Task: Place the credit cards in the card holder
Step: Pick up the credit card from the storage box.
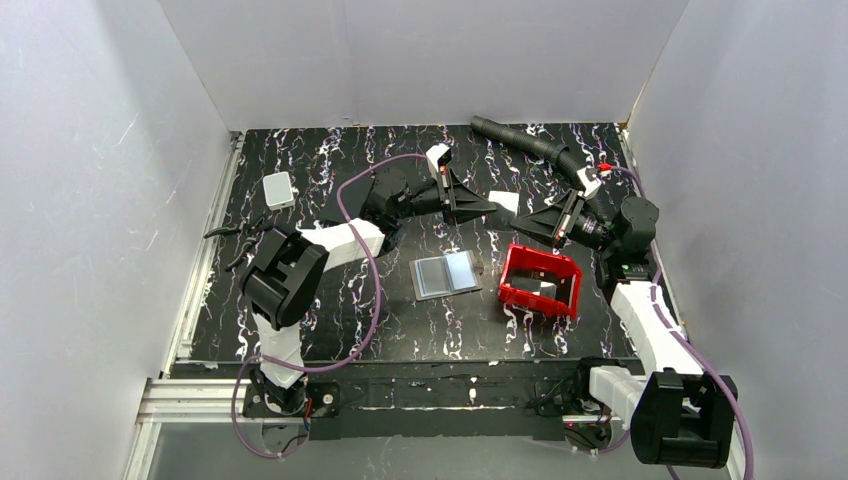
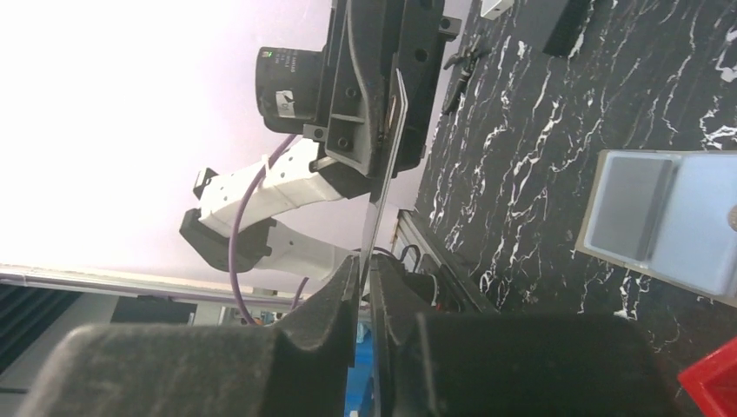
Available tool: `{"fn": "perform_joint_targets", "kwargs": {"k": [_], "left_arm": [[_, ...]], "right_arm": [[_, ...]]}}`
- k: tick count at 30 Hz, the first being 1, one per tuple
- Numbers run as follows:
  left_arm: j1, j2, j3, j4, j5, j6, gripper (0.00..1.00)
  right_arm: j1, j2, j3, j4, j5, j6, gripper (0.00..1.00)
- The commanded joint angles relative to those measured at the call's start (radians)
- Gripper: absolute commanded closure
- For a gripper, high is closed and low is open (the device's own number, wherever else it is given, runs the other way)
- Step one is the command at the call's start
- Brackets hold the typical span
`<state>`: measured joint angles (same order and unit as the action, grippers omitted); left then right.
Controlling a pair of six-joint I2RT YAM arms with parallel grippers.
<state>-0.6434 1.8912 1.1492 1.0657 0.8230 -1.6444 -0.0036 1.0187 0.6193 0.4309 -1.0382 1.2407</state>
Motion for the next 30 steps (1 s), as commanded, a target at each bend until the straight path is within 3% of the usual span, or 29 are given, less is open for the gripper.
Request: {"fn": "perform_joint_targets", "kwargs": {"k": [1,9,21,26,30], "left_arm": [[0.004,-0.012,-0.001,0.061,-0.002,-0.02,1.0],[0.011,-0.017,-0.006,0.078,-0.002,-0.031,1.0],[0.024,-0.024,-0.026,0.101,-0.008,-0.044,1.0],[0.024,-0.026,-0.027,0.109,-0.008,-0.05,1.0],[0.024,-0.027,-0.025,0.109,-0.001,-0.048,1.0]], "right_arm": [[0.003,-0.014,-0.033,0.258,-0.018,0.143,0.82],[0.002,-0.018,-0.053,0.281,-0.016,0.159,0.72],[0.002,-0.006,-0.054,0.371,-0.008,0.218,0.86],[0.002,-0.007,-0.061,0.371,-0.003,0.216,0.98],[0.002,-0.004,-0.053,0.332,0.003,0.189,0.99]]}}
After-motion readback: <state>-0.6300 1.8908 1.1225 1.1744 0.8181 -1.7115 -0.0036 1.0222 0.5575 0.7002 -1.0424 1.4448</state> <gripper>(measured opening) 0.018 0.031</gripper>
